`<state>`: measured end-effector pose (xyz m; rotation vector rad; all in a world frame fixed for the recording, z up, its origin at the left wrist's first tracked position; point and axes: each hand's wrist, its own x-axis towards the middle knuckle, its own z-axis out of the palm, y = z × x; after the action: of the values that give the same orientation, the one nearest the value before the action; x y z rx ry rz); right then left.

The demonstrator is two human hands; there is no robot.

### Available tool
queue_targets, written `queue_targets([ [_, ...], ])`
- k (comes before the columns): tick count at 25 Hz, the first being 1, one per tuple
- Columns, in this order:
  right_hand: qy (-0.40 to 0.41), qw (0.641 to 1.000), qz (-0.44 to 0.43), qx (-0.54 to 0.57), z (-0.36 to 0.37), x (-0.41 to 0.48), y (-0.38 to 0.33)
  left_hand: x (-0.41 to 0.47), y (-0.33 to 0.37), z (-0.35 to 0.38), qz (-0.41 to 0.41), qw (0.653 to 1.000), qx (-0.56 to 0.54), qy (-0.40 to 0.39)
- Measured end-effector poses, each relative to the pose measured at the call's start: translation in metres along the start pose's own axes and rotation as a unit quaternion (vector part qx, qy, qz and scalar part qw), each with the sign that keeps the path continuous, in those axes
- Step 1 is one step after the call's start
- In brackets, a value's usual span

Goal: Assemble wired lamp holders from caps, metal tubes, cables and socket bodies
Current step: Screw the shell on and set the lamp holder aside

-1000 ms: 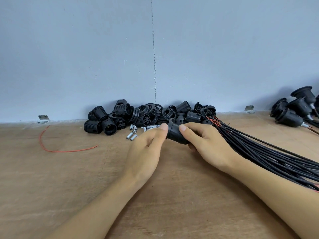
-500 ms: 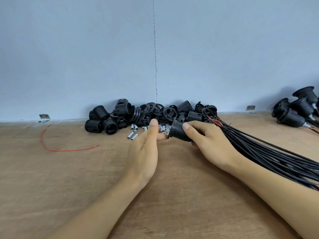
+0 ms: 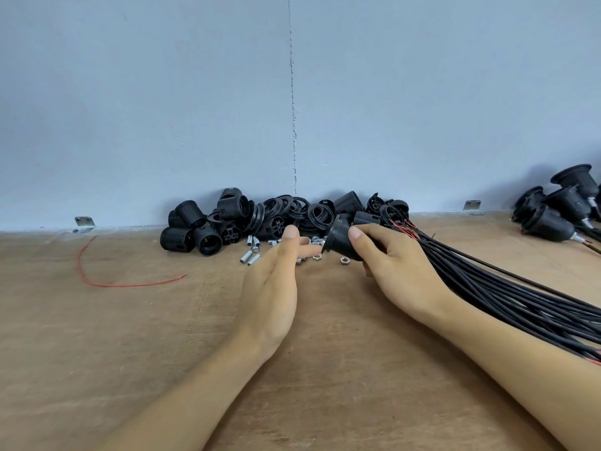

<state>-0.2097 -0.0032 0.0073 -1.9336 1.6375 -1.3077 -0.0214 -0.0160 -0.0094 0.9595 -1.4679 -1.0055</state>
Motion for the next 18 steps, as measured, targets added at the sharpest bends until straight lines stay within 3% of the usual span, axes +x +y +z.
queue_targets([
  [6,-0.121,0.991,-0.044,0.024,0.0045,-0.0038,-0.0023,-0.0017,0.0066,0.0009,-0.014,0.998,-0.012,-0.053],
  [12,-0.027,0.999,-0.001,0.021,0.0004,0.0021,0.0036,-0.0014,-0.0001,-0.0001,0.011,1.000,0.009,-0.016],
  [18,-0.120,0.990,-0.066,-0.013,0.0078,-0.0041,0.0000,0.0021,0.0004,0.0011,-0.027,0.999,0.006,-0.033],
])
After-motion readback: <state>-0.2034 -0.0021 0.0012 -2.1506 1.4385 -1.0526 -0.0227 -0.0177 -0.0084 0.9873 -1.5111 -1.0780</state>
